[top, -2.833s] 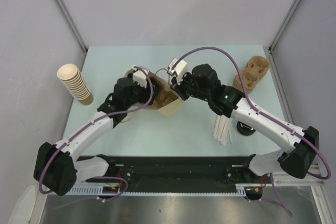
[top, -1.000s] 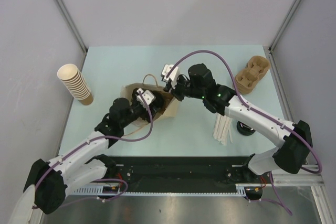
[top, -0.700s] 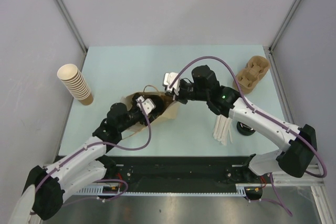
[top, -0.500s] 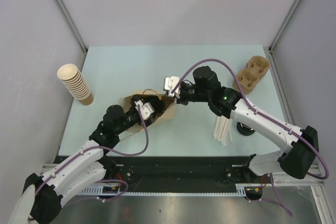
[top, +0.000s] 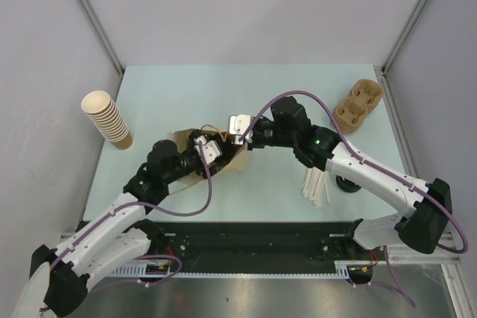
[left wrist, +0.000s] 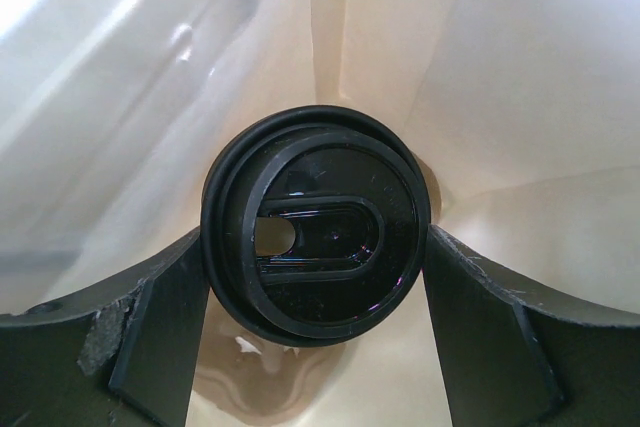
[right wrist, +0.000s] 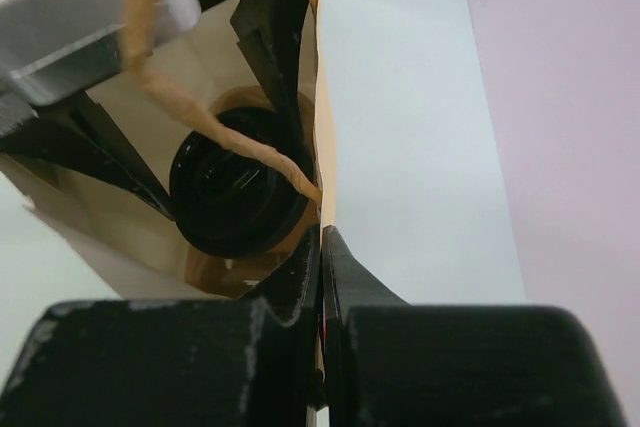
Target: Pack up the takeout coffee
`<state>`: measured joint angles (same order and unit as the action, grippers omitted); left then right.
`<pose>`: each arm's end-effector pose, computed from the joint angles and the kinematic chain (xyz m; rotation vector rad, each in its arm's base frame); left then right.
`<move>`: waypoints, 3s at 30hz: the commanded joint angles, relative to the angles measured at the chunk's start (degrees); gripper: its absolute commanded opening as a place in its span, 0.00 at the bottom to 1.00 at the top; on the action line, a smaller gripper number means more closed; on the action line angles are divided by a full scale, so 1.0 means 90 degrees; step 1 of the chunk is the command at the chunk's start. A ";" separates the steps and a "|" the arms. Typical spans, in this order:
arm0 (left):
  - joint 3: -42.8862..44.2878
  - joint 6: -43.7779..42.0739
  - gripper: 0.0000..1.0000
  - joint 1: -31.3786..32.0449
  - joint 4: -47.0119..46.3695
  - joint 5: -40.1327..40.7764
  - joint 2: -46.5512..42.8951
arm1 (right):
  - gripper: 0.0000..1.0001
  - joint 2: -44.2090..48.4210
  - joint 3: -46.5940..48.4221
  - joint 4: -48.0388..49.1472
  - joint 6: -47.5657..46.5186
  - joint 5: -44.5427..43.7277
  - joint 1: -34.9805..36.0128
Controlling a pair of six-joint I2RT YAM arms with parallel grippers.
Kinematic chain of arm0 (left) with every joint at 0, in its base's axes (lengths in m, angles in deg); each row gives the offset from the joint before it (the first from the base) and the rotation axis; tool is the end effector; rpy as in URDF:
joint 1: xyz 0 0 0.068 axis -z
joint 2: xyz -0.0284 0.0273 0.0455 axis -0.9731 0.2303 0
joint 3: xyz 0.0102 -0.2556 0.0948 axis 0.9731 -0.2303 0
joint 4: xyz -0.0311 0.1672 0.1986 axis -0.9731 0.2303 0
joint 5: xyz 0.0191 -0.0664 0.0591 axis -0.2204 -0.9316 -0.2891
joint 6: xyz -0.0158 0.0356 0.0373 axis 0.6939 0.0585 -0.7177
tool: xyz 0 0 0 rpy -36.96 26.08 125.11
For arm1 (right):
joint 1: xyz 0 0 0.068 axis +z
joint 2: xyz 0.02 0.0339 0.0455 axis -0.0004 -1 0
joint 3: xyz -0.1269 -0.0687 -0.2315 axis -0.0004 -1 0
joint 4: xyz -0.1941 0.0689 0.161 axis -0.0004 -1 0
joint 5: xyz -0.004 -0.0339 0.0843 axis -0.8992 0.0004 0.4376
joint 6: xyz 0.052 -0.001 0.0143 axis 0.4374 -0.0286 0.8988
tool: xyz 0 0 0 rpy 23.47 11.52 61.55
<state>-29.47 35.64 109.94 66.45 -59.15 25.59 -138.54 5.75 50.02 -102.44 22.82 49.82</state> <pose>0.1572 -0.1160 0.2643 1.1133 1.4509 -0.3464 0.1924 0.2477 0.3696 -1.5348 1.1158 0.4324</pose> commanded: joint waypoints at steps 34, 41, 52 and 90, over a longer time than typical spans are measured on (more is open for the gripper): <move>0.0903 0.2402 0.00 -0.0150 -0.0364 0.0758 -0.0503 | 0.00 -0.0302 0.0662 -0.0282 0.3230 -0.0900 -0.0572; 0.1058 0.2431 0.00 -0.0150 -0.0179 0.0708 -0.0299 | 0.00 -0.0411 0.0819 -0.0341 0.3371 -0.0743 -0.0661; 0.1303 0.2616 0.00 -0.0160 0.0788 0.0707 0.0901 | 0.00 -0.0401 0.0819 0.0108 0.2013 -0.1104 -0.0105; 0.2573 0.3232 0.00 -0.0911 -0.0001 -0.1810 0.1791 | 0.00 -0.0664 0.0849 0.0177 0.1699 0.0057 -0.0699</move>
<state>-7.68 66.22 102.88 73.77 -66.93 43.44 -144.59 10.82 49.69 -87.14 18.27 43.36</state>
